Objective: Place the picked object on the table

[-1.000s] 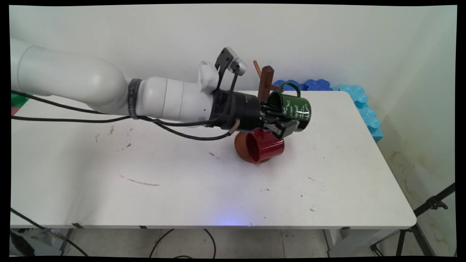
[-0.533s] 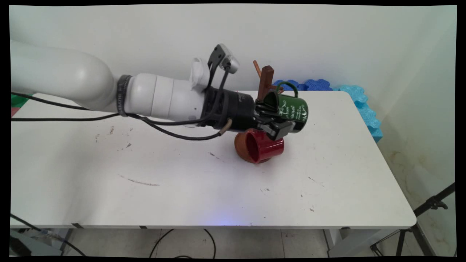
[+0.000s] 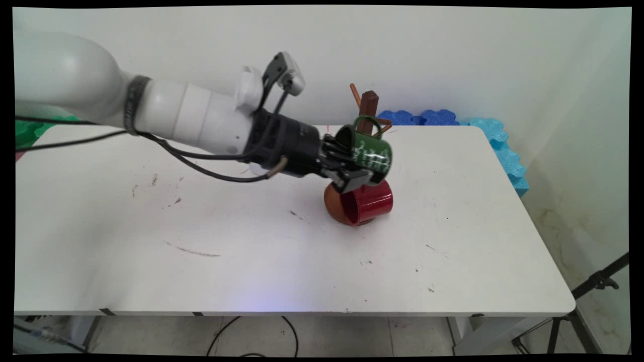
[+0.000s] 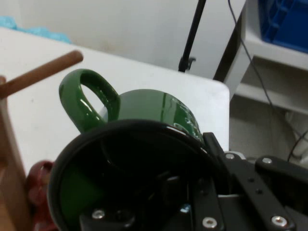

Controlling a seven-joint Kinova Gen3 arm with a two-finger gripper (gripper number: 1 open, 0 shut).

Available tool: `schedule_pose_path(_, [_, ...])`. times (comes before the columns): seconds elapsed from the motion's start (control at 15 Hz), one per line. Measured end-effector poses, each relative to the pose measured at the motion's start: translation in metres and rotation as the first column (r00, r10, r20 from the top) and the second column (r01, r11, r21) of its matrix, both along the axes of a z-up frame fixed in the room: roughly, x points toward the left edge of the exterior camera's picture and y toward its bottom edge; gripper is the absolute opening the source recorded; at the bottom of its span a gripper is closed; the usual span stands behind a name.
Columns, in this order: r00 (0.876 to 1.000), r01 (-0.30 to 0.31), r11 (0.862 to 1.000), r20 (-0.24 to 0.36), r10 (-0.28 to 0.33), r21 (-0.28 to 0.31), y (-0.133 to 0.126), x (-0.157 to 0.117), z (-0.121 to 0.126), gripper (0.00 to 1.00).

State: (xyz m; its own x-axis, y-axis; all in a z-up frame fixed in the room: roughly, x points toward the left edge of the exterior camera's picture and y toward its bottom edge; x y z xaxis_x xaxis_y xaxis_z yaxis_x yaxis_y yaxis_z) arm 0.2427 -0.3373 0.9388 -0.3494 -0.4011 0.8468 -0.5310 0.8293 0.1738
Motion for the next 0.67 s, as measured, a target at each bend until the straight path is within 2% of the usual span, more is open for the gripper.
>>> schedule_pose_path(0.33, [0.995,0.034,0.999,0.095,-0.037,0.030,0.004,0.027,0.022,0.00])
schedule_pose_path(0.53, [0.984,0.058,0.997,0.166,-0.066,0.047,0.004,0.045,0.036,0.00])
schedule_pose_path(0.67, [0.971,0.075,0.996,0.222,-0.086,0.056,0.002,0.058,0.044,0.00])
